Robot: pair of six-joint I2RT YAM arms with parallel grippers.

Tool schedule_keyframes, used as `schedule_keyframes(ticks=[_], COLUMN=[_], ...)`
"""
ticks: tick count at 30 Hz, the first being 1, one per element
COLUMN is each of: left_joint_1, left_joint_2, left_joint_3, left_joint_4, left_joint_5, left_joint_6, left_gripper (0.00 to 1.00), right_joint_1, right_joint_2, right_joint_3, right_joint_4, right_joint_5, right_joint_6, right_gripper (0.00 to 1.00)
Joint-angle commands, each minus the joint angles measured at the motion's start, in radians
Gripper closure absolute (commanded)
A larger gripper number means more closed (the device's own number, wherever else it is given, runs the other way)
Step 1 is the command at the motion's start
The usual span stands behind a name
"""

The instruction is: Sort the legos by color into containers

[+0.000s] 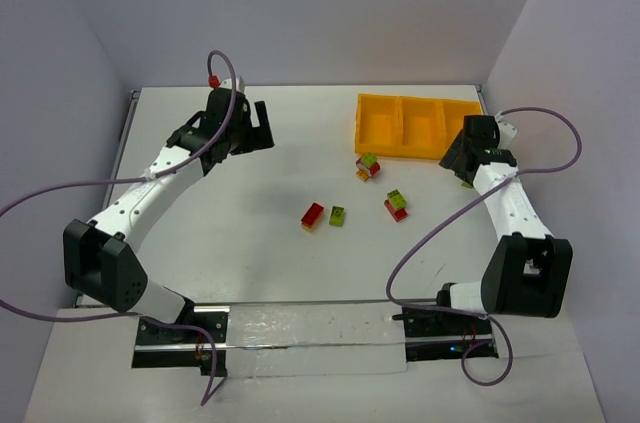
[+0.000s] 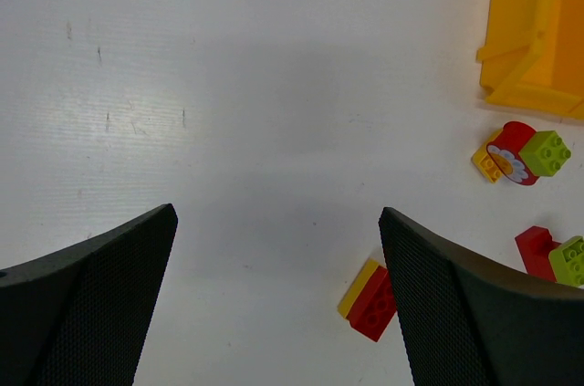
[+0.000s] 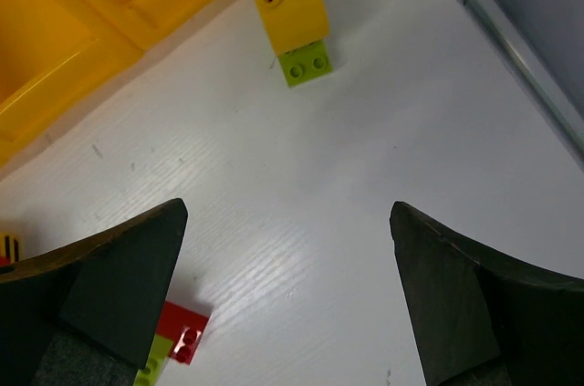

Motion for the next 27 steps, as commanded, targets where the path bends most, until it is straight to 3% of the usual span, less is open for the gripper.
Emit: schedule_keyframes(ticks=[1, 9, 21, 27], left_joint_1=[0.005, 0.005, 0.005, 0.005], left_joint_2=[0.022, 0.077, 0.139, 0.139], left_joint_3=[0.060, 0.086, 0.131, 0.134], left_joint_4=[-0.002, -0.005, -0.020, -0.032], left_joint_5=[0.010, 0.001, -0.034, -0.043], left_joint_6=[0.033, 0.044, 0.037, 0.034], left_gripper=[0.01, 0.01, 0.01, 0.01], right_joint_1=[-0.060, -0.130, -0.184, -0.188], right_joint_2=[0.052, 0.199, 0.347, 0.373], right_joint_3=[0.014, 0.066, 0.128, 0.151], right_joint_4=[0.111, 0.203, 0.285, 0.305], right_joint_5=[0.041, -0.027, -0.061, -0.107], right_joint_6=[-0.038, -0.164, -0.195, -0.185], right_gripper=[0.00, 0.00, 0.01, 0.20])
